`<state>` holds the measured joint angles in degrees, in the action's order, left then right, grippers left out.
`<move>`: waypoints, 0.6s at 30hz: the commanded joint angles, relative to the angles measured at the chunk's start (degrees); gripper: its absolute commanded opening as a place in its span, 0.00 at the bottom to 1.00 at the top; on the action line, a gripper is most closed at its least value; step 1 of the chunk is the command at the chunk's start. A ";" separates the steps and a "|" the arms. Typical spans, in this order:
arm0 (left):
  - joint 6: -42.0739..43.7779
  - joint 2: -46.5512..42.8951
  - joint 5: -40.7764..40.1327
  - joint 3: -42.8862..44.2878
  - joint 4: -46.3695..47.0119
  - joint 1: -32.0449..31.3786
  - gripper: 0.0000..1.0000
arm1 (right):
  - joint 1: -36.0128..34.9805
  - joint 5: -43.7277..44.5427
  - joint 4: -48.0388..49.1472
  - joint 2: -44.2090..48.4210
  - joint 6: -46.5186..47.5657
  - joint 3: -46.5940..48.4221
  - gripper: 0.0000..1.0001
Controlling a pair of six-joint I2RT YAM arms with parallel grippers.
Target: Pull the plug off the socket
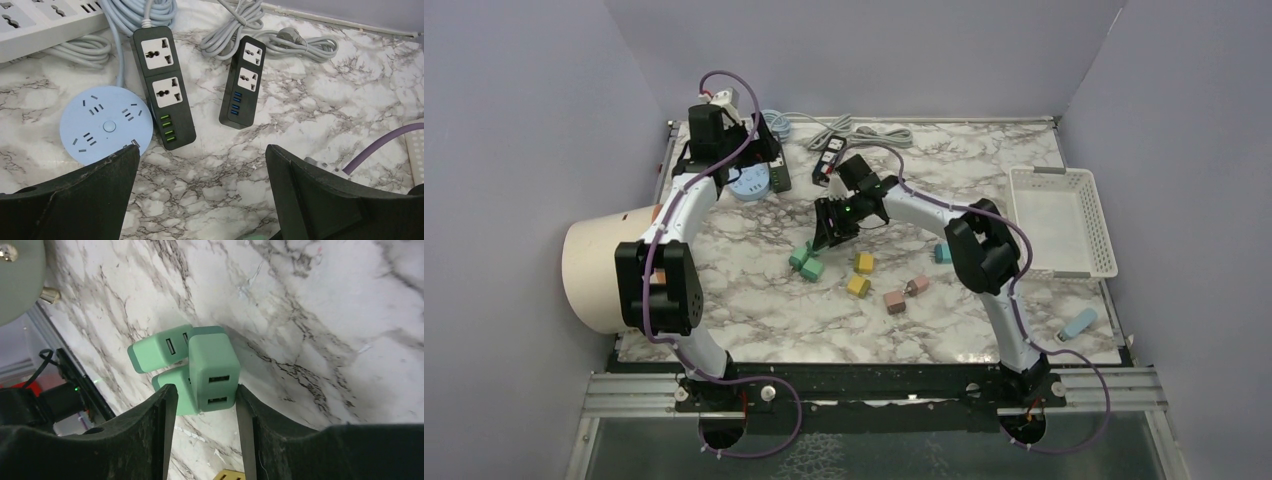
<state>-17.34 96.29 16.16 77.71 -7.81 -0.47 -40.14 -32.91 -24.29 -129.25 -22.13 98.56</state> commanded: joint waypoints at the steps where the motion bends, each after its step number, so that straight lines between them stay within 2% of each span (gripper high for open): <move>1: 0.18 -2.65 1.64 0.05 0.95 0.30 0.99 | -0.47 8.23 -9.82 1.51 6.41 5.46 0.52; 5: 1.25 -3.68 1.37 0.07 0.55 0.38 0.99 | -0.44 12.52 -10.81 4.10 8.58 6.35 0.55; 7: 1.95 -4.19 1.41 0.02 0.26 0.30 0.99 | -0.34 13.34 -10.82 5.42 9.44 6.31 0.60; 11: 2.87 -5.20 1.62 0.07 0.00 0.43 0.99 | 0.03 13.70 -13.23 6.91 11.34 8.40 0.60; 18: 4.21 -9.69 6.79 -3.52 4.01 0.45 0.99 | 4.90 10.92 -6.55 16.46 11.52 2.25 0.62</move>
<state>-14.98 91.02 17.85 76.01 -7.55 -0.43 -38.74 -21.54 -34.48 -120.68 -11.88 103.53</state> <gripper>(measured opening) 0.989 0.605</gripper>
